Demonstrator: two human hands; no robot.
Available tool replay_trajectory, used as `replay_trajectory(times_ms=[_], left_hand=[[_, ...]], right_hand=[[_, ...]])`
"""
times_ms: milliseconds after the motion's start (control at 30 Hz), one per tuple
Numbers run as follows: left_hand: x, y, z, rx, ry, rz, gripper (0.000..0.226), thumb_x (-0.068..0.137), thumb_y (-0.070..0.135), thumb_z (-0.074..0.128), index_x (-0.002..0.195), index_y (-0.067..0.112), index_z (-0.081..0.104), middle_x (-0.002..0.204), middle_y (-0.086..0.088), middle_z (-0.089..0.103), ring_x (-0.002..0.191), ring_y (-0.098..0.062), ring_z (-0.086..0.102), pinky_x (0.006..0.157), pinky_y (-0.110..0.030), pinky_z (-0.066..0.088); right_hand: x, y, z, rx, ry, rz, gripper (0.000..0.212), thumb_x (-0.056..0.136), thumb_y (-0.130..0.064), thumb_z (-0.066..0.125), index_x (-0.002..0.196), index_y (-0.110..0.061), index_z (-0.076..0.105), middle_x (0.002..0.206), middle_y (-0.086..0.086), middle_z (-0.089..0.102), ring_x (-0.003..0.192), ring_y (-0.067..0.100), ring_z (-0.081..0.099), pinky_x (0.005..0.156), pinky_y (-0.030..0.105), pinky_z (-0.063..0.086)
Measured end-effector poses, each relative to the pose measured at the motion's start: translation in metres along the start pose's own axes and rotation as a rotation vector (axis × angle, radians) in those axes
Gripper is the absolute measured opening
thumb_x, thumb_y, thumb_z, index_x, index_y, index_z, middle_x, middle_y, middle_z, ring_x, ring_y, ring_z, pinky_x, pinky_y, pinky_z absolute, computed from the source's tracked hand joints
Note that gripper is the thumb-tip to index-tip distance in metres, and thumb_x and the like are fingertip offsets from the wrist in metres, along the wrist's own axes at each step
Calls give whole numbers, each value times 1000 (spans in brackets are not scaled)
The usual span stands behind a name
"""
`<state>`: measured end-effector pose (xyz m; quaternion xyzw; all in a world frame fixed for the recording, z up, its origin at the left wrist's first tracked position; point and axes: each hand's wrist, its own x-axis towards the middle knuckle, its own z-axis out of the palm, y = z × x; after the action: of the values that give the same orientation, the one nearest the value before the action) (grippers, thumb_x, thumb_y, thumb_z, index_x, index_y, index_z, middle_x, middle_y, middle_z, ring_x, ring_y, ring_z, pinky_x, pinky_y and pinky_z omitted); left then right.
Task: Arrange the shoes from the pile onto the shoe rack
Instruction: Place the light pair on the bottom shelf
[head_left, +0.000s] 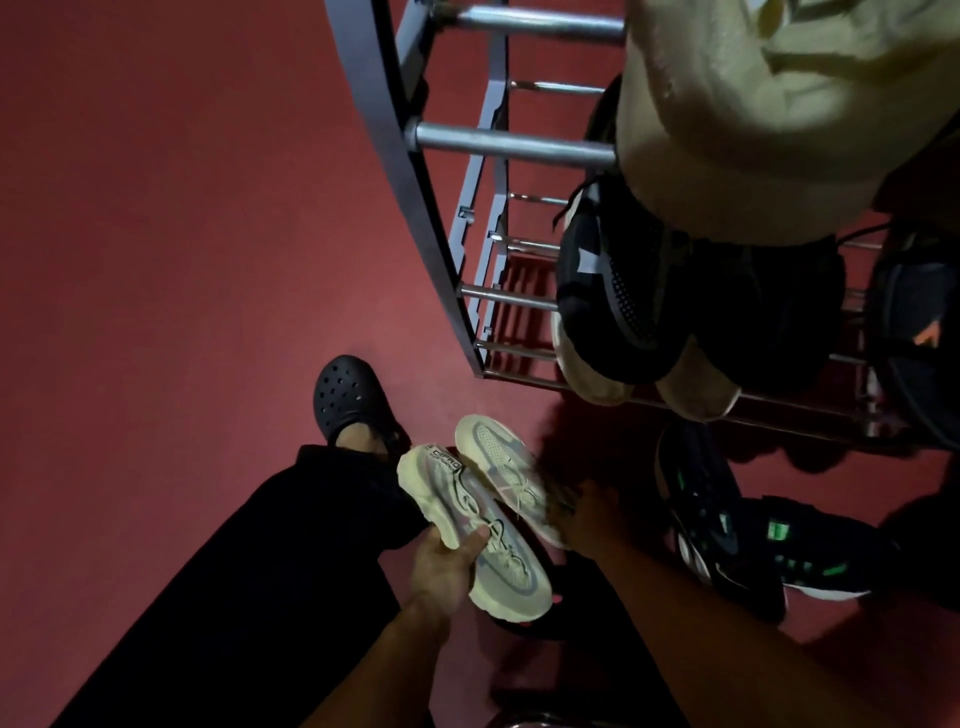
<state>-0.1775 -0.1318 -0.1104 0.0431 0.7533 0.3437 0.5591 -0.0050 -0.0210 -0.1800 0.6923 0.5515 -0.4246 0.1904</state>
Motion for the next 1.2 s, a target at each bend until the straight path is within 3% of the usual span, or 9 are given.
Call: replay_trajectory(times_ms=[167, 300, 467, 600, 733, 800, 900, 1067, 1200], left_hand=[[2, -5, -3, -21, -5, -11, 25, 88, 16, 74, 111, 6, 70, 101, -6, 78, 95, -21, 74, 78, -26, 59], [1, -2, -3, 7, -2, 9, 25, 90, 17, 73, 111, 4, 69, 97, -6, 76, 79, -15, 73, 62, -15, 54], [-1, 3, -4, -23, -14, -11, 26, 87, 21, 76, 111, 11, 70, 103, -4, 78, 97, -22, 73, 87, -37, 57], [0, 10, -6, 12, -24, 29, 27, 87, 20, 76, 110, 8, 71, 101, -6, 77, 96, -24, 73, 89, -38, 57], [-6, 11, 7, 162, -50, 149, 11, 90, 16, 73, 99, 9, 73, 92, -2, 76, 87, -18, 71, 86, -37, 57], [-10, 12, 14, 260, -87, 189, 14, 88, 23, 76, 100, 17, 74, 96, -1, 77, 93, -18, 71, 90, -38, 54], [-12, 15, 25, 421, -157, 217, 24, 86, 32, 77, 105, 18, 73, 99, 2, 76, 93, -14, 70, 87, -34, 53], [-17, 23, 40, 470, -226, 203, 25, 84, 33, 79, 105, 21, 71, 99, 4, 76, 93, -14, 71, 89, -34, 55], [-16, 27, 48, 393, -197, 160, 26, 84, 31, 79, 105, 18, 71, 98, 4, 76, 93, -12, 71, 83, -29, 55]], right_hand=[[3, 6, 3, 33, -48, -21, 42, 91, -26, 62, 127, -6, 56, 130, 18, 59, 121, 34, 56, 99, 37, 43], [-7, 15, -4, 99, -13, -111, 3, 91, -22, 60, 90, -19, 58, 104, 13, 68, 97, 30, 64, 84, 37, 50], [-30, 25, -17, 57, 85, -246, 5, 94, -22, 56, 94, -18, 53, 94, 8, 65, 90, 28, 63, 80, 38, 48], [-57, 43, -56, -56, 170, -372, 34, 98, -35, 43, 115, -12, 61, 112, 10, 65, 103, 20, 59, 95, 38, 46], [-81, 73, -135, -215, 205, -383, 14, 98, -21, 45, 101, -20, 59, 80, -3, 56, 64, 1, 59, 60, 14, 47], [-88, 78, -171, -443, 190, -427, 16, 91, -18, 54, 103, -10, 60, 89, 11, 62, 78, 18, 69, 64, 28, 54], [-91, 78, -206, -535, 151, -408, 24, 95, -32, 48, 115, -21, 56, 115, 4, 58, 106, 25, 59, 73, 32, 41], [-69, 97, -179, -109, 538, -495, 9, 86, -10, 61, 91, -16, 66, 99, 3, 59, 91, 27, 58, 73, 33, 46], [-69, 99, -124, 354, 545, -179, 17, 94, -25, 59, 81, -14, 62, 78, 3, 62, 72, 21, 60, 63, 39, 49]])
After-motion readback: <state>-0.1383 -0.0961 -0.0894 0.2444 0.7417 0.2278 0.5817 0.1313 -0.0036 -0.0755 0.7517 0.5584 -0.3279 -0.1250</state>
